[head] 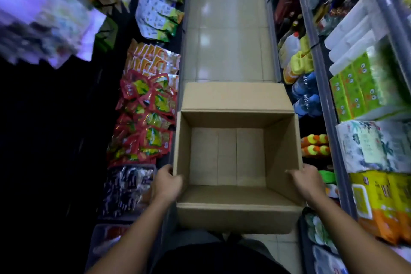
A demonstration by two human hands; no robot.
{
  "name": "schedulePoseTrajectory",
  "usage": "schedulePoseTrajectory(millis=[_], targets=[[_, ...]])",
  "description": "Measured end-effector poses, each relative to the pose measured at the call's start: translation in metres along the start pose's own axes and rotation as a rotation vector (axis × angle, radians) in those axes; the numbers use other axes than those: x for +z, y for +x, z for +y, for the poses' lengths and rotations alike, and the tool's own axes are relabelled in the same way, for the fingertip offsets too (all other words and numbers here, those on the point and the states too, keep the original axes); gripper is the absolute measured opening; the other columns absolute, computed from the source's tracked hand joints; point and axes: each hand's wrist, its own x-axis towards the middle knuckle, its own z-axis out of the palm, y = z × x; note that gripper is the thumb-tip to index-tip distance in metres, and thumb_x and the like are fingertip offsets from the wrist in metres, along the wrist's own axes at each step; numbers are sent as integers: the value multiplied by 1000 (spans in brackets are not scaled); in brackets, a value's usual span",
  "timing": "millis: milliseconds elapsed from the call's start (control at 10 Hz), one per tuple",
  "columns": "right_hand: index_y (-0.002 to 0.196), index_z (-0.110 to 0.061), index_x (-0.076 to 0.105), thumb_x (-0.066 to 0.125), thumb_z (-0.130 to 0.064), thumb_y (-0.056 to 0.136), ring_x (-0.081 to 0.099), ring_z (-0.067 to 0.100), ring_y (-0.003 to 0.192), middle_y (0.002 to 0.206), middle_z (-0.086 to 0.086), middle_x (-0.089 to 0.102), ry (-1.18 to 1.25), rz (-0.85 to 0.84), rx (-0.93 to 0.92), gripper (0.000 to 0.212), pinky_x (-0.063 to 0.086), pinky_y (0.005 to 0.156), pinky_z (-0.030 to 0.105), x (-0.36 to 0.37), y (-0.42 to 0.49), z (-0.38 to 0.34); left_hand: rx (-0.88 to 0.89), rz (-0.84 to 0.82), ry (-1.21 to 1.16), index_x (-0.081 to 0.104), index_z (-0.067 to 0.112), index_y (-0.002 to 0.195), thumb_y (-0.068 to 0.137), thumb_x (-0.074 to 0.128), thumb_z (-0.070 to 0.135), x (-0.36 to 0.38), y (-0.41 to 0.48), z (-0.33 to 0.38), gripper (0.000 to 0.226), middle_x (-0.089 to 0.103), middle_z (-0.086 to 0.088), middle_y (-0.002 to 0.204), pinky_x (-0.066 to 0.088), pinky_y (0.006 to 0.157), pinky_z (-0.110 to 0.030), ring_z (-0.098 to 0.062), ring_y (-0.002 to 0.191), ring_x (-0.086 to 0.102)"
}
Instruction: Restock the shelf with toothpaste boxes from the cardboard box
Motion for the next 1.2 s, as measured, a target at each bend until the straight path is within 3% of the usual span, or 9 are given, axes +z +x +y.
schedulePoseTrajectory(millis=[200, 300, 400, 500, 600, 800, 900, 1100, 1200], targets=[[87, -14, 66, 75, -27, 86, 65, 37, 90, 96, 15, 72, 19, 71, 111, 16, 54, 82, 43, 17, 109, -101, 18, -93, 70, 62, 14, 136, 88, 73, 12, 15, 168, 107, 50, 73, -10, 121, 57, 94, -46, -32, 107, 68], [94, -8, 69, 77, -28, 85, 66, 37, 92, 99, 17, 72, 49, 90, 185, 23, 55, 85, 45, 31, 174, -130, 35, -112, 110, 57, 12, 142, 90, 72, 11, 37, 237, 145, 54, 69, -12, 127, 56, 95, -48, -32, 112, 66], [103, -5, 71, 76, -29, 86, 67, 37, 93, 100, 18, 73, 80, 102, 240, 30, 55, 86, 46, 51, 231, -147, 27, -141, 113, 54, 14, 144, 92, 69, 9, 65, 295, 162, 54, 66, -10, 132, 54, 99, -49, -30, 119, 64], [111, -5, 70, 75, -30, 88, 66, 34, 95, 108, 17, 73, 81, 103, 249, 34, 51, 81, 38, 89, 299, -152, 15, -122, 90, 63, 16, 127, 91, 68, 7, 105, 361, 159, 38, 69, -5, 121, 53, 95, -42, -28, 111, 65], [122, -5, 66, 71, -30, 92, 64, 31, 99, 115, 17, 70, 79, 87, 251, 40, 48, 80, 36, 138, 376, -145, 22, -113, 120, 59, 36, 109, 90, 69, 13, 151, 430, 142, 31, 68, 2, 105, 51, 84, -35, -23, 97, 64], [109, -11, 63, 65, -31, 96, 65, 34, 104, 111, 14, 69, 15, 26, 215, 24, 55, 92, 53, 252, 521, -105, 6, -46, 206, 60, 26, 115, 94, 69, 21, 252, 565, 69, 24, 59, 7, 100, 43, 70, -25, -17, 93, 56], [118, -13, 63, 62, -28, 99, 64, 30, 108, 117, 10, 67, 21, 7, 203, 24, 54, 96, 50, 290, 559, -82, -10, -34, 185, 61, 20, 125, 96, 66, 19, 288, 598, 38, 29, 61, 5, 107, 42, 67, -21, -15, 96, 58], [125, -10, 63, 70, -28, 92, 65, 30, 111, 121, 8, 69, -12, -78, 204, 38, 53, 100, 48, 286, 572, -77, -13, -149, 236, 58, 19, 124, 91, 69, 31, 283, 610, 29, 37, 65, 0, 110, 52, 83, -36, -23, 96, 64], [132, -11, 62, 75, -27, 87, 65, 30, 109, 126, 10, 69, -36, -88, 245, 49, 54, 98, 42, 245, 528, -76, -49, -236, 365, 62, 19, 113, 91, 72, 39, 230, 564, 49, 31, 67, -3, 104, 51, 77, -36, -19, 82, 65]])
